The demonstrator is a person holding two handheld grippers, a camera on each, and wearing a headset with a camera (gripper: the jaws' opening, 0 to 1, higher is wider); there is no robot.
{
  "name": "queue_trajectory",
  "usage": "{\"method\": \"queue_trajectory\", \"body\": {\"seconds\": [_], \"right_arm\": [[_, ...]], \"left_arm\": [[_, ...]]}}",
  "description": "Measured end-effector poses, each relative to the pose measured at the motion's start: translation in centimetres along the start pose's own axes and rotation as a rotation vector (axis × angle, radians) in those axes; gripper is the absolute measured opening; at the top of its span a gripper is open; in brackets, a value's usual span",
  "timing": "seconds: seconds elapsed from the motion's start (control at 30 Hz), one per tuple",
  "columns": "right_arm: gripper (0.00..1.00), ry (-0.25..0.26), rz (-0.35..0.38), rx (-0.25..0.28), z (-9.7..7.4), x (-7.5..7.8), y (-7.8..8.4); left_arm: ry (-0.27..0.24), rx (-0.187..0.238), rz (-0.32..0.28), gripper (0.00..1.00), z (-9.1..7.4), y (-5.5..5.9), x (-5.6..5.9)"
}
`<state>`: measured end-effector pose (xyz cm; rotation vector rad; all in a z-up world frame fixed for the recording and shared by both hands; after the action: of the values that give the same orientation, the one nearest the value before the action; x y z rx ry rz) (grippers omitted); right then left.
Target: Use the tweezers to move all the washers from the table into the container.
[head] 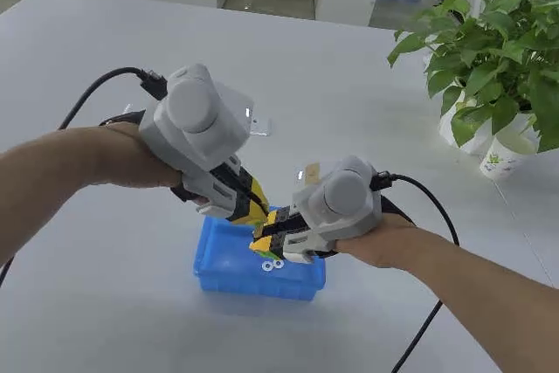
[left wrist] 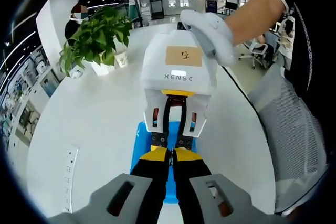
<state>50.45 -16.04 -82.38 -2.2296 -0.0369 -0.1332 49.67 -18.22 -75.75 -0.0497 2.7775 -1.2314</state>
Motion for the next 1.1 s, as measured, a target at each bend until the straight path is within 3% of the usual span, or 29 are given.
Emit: {"method": "queue_trajectory", "body": {"seconds": [0.23, 0.63, 1.1], "right_arm": [[0.11, -0.016, 0.009, -0.012, 0.9, 0.4, 1.2], [0.11, -0.041, -0.005, -0.037, 1.9, 0.4, 2.5], [0.12, -0.031, -0.015, -0.04, 1.5, 0.6, 2.3]], "left_arm": [[-0.007, -0.003, -0.019, 0.06, 0.9, 1.1, -0.6], [-0.004, -0.01, -0.044, 0.06, 1.8, 2.3, -0.7], [-0.01, 0.0, -0.053, 0.07, 1.6, 1.9, -0.8]]}}
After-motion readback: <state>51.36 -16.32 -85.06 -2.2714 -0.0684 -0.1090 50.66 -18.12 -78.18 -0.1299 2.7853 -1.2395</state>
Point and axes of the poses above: the centre of the closed fingertips' face, and the gripper's own axes: z roughly forward along the fingers, x roughly to its right, y roughly out of its underside, the point moved 1 cm from there along -z, roughly backward along the fingers, and after that the axes turned 5 degrees about x, right-handed, at the moved point
